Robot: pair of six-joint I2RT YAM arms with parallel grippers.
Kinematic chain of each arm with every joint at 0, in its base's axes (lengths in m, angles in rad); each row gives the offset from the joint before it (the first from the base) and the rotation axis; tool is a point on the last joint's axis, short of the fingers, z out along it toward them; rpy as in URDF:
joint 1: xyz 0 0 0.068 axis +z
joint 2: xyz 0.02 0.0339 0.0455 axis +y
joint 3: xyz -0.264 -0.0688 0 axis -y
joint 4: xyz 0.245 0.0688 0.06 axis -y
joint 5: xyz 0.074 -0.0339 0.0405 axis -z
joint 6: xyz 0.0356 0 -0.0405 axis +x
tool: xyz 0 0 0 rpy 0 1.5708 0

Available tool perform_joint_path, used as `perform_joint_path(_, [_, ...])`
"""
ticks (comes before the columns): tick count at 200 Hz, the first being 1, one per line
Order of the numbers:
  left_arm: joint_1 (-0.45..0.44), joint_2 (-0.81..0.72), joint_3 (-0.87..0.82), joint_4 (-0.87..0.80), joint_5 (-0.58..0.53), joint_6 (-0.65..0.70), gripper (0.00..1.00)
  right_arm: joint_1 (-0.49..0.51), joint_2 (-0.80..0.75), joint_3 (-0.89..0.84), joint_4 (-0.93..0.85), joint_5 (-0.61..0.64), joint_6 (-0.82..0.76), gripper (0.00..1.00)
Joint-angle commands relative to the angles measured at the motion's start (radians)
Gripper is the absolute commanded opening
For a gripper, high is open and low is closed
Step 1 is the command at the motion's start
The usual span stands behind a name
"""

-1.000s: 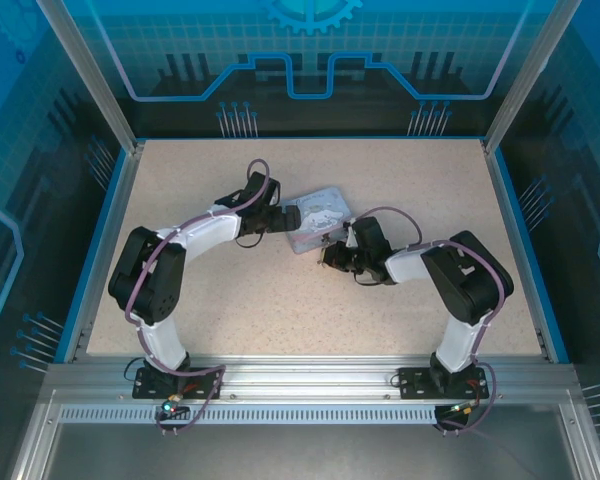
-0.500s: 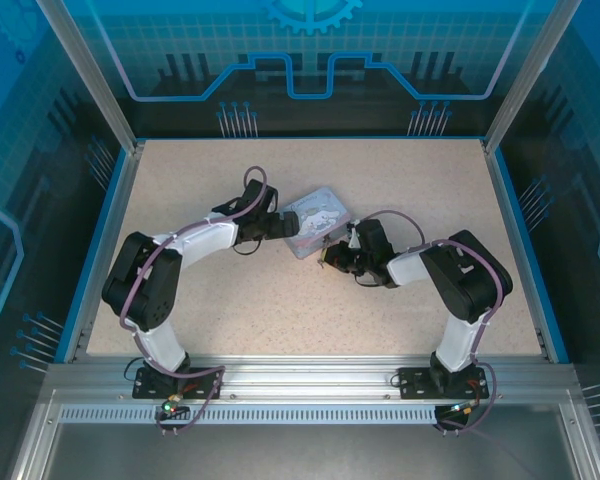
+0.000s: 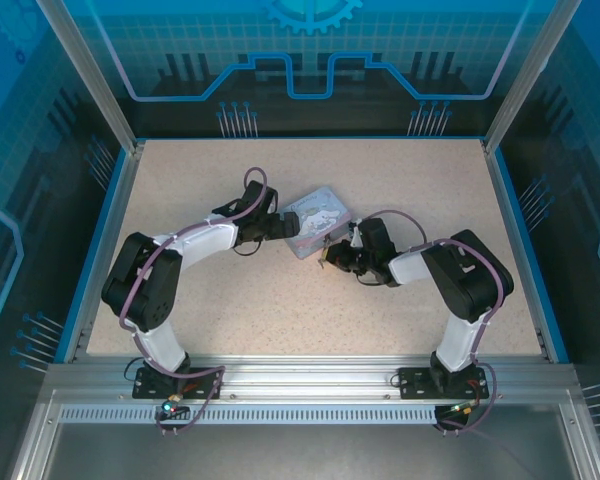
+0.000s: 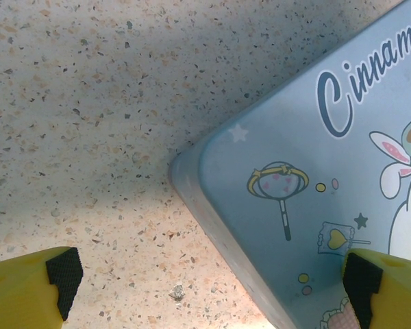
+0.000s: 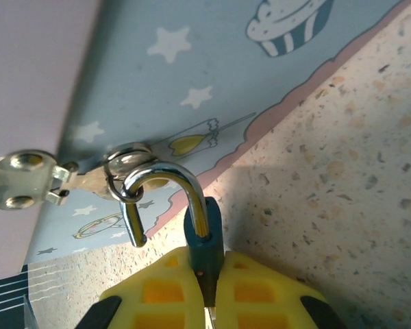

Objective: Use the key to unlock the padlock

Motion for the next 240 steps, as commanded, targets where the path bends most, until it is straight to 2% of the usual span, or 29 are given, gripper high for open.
perform_joint_path(1, [-0.008,-0.011,-0.025,-0.05,-0.006,0.008,0.99,-0.024,-0.023,0.015,-0.009,0.004,0.019,0.0])
perform_joint_path(87, [-0.017,-0.02,-0.045,-0.033,0.0,0.01,0.99,-0.022,-0.028,0.046,0.015,0.001,0.079,0.0])
perform_joint_path(142, [-0.017,-0.022,-0.057,-0.028,-0.001,0.011,0.99,-0.026,-0.047,0.044,0.002,0.048,0.108,0.0])
perform_joint_path(186, [-0.017,-0.022,-0.06,-0.026,0.001,0.013,0.99,-0.044,-0.031,0.045,0.067,0.054,0.176,0.0])
perform_joint_path(240, [-0.016,-0.025,-0.066,-0.027,-0.003,0.018,0.99,-0.049,-0.021,0.086,0.029,0.056,0.162,0.0])
